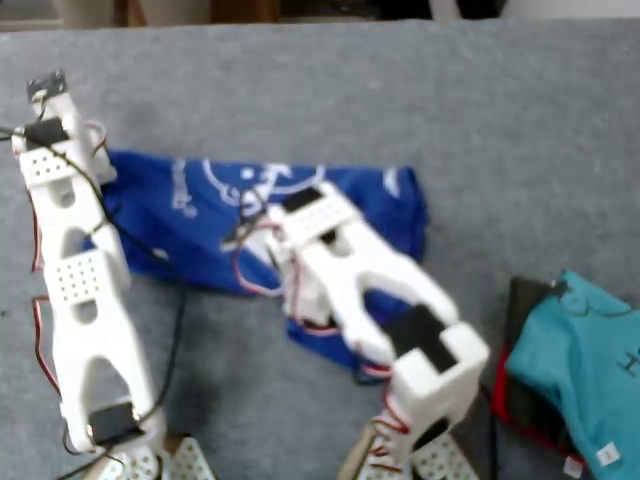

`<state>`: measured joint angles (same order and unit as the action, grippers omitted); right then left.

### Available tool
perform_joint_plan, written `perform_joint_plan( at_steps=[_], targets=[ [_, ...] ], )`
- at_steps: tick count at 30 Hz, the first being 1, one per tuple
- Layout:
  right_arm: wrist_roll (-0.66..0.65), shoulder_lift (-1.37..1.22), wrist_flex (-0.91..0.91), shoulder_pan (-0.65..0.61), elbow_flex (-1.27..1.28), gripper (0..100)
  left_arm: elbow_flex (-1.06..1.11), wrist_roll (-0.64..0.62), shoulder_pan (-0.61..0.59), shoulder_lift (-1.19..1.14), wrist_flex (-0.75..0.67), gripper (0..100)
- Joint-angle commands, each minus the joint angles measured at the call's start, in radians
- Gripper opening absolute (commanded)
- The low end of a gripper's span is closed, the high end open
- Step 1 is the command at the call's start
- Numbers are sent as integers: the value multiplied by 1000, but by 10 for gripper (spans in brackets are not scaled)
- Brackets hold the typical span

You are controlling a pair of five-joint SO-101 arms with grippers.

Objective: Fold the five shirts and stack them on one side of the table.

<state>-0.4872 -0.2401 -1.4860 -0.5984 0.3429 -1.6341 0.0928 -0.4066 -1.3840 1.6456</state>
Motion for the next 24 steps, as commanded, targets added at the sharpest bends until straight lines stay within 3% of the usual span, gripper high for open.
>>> perform_joint_plan(
  at_steps=[1,4,6,9,13,24],
  targets=[
    [-41,111,-5,-47,27,101,-40,8,5,12,-23,18],
    [-54,203,-21,-97,31,249,-40,8,5,12,-23,18],
    [-58,263,-41,-105,24,260,-40,8,5,12,-23,18],
    [-58,315,-63,-67,-7,200,-40,8,6,12,-23,18],
    [-60,295,-25,65,-64,9,-40,8,6,12,-23,18],
    [-130,18,97,220,-240,5,-40,8,6,12,-23,18]
  ],
)
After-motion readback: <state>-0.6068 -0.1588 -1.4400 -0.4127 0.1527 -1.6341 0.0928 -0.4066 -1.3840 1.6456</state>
